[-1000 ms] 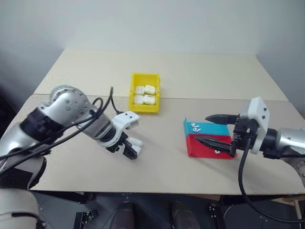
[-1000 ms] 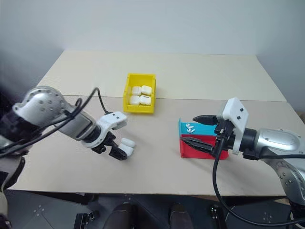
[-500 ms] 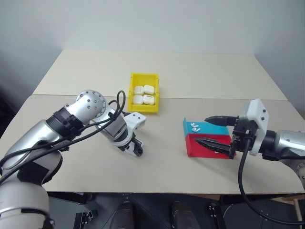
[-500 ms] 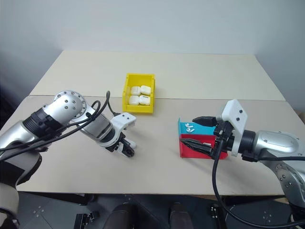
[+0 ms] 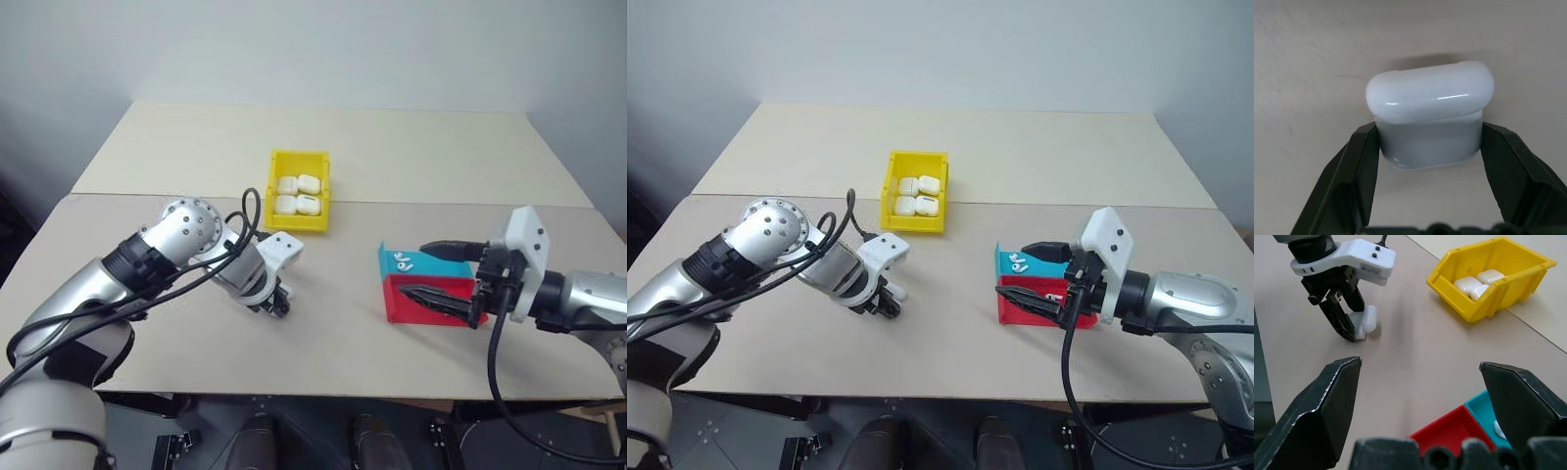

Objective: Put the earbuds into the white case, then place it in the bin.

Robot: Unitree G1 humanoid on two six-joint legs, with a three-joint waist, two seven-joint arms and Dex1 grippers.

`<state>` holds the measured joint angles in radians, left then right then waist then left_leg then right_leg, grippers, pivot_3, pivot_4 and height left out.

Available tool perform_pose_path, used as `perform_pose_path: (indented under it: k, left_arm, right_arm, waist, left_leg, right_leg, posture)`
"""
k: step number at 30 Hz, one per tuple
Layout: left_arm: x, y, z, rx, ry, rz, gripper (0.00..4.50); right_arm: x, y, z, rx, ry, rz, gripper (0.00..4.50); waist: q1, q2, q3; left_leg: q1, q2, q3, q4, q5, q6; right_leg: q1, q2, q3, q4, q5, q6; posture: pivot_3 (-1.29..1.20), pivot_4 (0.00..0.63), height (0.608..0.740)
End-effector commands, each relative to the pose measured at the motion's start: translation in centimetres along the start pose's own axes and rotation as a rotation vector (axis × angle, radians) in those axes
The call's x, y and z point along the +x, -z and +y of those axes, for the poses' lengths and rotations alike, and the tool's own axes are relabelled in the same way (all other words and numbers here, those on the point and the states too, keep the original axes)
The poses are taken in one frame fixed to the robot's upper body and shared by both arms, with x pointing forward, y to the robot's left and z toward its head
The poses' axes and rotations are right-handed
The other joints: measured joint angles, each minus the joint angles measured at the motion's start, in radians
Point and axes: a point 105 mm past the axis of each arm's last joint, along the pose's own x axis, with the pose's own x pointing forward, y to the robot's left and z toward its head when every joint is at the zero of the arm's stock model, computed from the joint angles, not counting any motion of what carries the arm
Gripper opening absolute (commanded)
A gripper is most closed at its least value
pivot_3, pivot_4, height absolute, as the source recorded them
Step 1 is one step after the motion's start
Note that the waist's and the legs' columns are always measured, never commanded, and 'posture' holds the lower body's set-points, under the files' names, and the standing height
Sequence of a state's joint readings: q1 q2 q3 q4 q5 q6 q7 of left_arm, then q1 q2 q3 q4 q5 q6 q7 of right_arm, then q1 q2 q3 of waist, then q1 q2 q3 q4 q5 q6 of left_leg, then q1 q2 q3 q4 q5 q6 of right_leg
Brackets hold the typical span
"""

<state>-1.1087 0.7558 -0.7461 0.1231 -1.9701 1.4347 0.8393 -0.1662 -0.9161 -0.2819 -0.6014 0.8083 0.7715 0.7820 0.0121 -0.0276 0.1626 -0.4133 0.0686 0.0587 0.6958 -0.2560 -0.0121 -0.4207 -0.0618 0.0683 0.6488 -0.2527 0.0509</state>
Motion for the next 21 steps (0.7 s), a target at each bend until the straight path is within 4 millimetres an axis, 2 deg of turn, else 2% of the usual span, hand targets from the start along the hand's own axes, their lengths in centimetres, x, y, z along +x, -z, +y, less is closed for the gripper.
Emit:
perform_pose_path:
  k: [1, 5, 10, 12, 13, 16, 21]
  left_arm:
    - [-1.3, 0.0, 1.5, -0.039, -0.06, -0.072, 2.85]
    - [-4.3, 0.3, 2.7, -0.009, -0.088, -0.184, 2.85]
    - [-8.4, -2.1, 4.9, -0.086, -0.057, -0.589, 2.85]
    - [-9.9, -3.4, 5.2, 0.031, -0.037, -0.821, 2.85]
    - [-10.5, -3.9, 5.1, 0.112, -0.02, -0.937, 2.85]
    - [-11.5, -5.0, 5.0, 0.152, 0.073, -1.125, 2.85]
    - [-13.2, -6.6, 2.0, 0.321, 0.419, -1.395, 2.85]
  right_arm:
    - [-0.2, -1.2, 0.0, -0.036, 0.003, -0.039, 4.5]
    - [-0.2, -1.3, -0.3, -0.034, 0.007, -0.041, 4.5]
    - [-0.3, -1.7, -1.2, -0.032, 0.023, -0.057, 4.5]
    - [-0.4, -2.0, -1.6, -0.04, 0.024, -0.06, 4.5]
    - [-0.4, -2.1, -1.7, -0.05, 0.021, -0.053, 4.5]
    - [-0.6, -2.1, -2.4, -0.098, 0.008, 0.018, 4.5]
    - [-1.7, -0.5, -3.5, -0.181, -0.057, 0.311, 4.5]
  waist:
    - [-0.004, 0.0, 0.0]
    - [-0.012, 0.0, 0.0]
    - [0.0, 0.0, 0.0]
    - [0.001, 0.0, 0.0]
    - [0.002, 0.001, 0.0]
    - [0.012, 0.001, 0.0]
    - [0.024, 0.001, 0.0]
  left_leg:
    - [0.0, 0.0, 0.0, 0.0, 0.0, 0.0]
    - [0.0, 0.0, 0.0, -0.001, 0.0, -0.001]
    - [0.0, 0.0, 0.001, -0.001, 0.001, -0.001]
    - [0.001, 0.0, 0.002, -0.001, 0.001, -0.002]
    - [0.001, 0.0, 0.002, -0.002, 0.002, -0.003]
    - [0.001, 0.0, 0.002, -0.002, 0.004, -0.007]
    - [-0.001, 0.0, 0.002, 0.0, 0.001, -0.002]
  right_leg:
    - [0.0, 0.0, 0.0, 0.0, 0.0, 0.0]
    - [-0.001, 0.0, 0.0, 0.0, 0.0, 0.0]
    - [0.0, 0.0, 0.0, -0.001, 0.0, 0.0]
    - [0.0, 0.0, 0.0, 0.0, 0.0, 0.0]
    - [0.0, 0.0, -0.001, -0.001, 0.0, 0.0]
    - [0.0, 0.0, -0.001, -0.002, 0.0, -0.001]
    - [0.0, 0.0, -0.001, -0.003, 0.001, 0.0]
  posture:
    - [0.0, 0.15, 0.74]
    - [0.0, 0.15, 0.74]
    - [0.0, 0.15, 0.74]
    - [0.0, 0.15, 0.74]
    - [0.0, 0.15, 0.74]
    - [0.0, 0.15, 0.74]
    - [0.0, 0.15, 0.74]
